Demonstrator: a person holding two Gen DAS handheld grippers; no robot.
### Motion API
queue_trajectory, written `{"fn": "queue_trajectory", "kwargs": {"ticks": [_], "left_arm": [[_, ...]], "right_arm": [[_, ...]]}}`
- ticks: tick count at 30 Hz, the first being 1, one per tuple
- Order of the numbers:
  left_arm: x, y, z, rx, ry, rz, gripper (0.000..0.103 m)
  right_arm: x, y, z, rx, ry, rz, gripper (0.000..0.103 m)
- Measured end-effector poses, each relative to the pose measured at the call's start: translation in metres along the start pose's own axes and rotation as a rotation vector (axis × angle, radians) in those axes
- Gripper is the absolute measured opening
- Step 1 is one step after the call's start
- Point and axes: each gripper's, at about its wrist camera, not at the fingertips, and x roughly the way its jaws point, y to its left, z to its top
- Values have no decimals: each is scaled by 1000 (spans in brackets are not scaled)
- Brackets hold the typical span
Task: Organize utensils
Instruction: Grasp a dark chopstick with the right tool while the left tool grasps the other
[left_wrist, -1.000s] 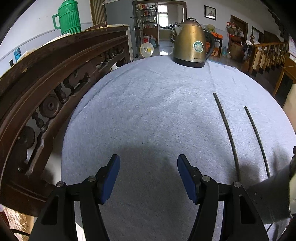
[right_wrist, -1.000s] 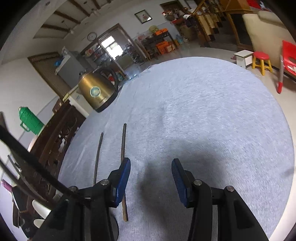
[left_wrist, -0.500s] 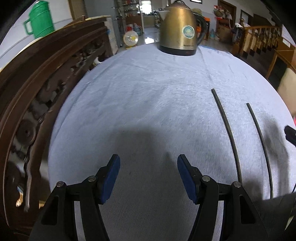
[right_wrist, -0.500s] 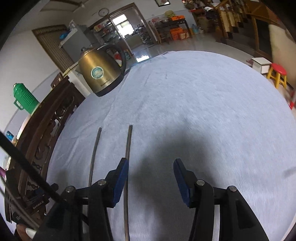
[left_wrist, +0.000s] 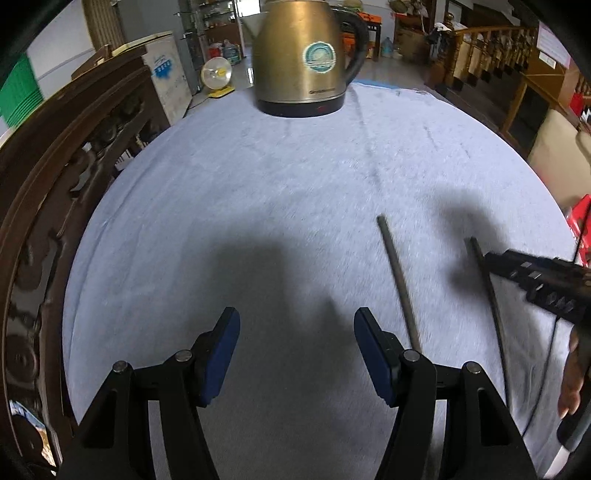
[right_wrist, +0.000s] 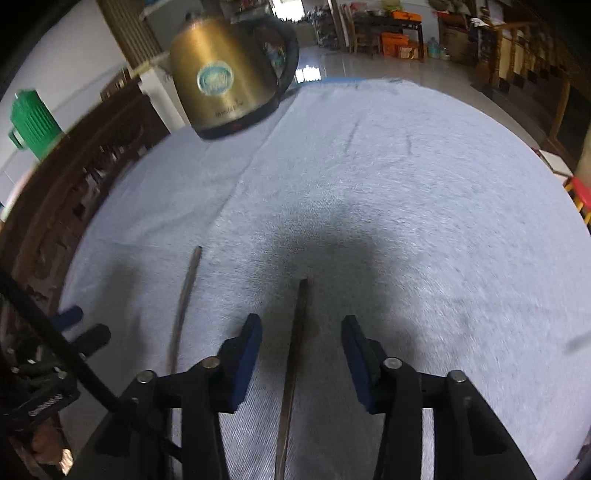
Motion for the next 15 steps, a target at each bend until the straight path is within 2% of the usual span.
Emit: {"fn": "queue_trajectory", "kwargs": {"ticks": [1,3,5,7,10,15], "left_arm": [[3,-1,5,3,6,-7,65],[8,-4,14,7,21,-24,65],[14,-8,21,7,37,-47,65],[20,-10,27,5,53,-59,64],[28,-19,36,9,82,-78,58],[44,-42,51,28,144,-147,58]], "right_arm": [[6,2,3,-4,26,-14,32],[14,4,7,-2,50,-35,28],[16,8,9,-30,55,-70,16],[17,9,8,-48,48,-90,9],[16,7,5,-57,39,-80,7],[8,-12,-8,2,36,-22,7]]}}
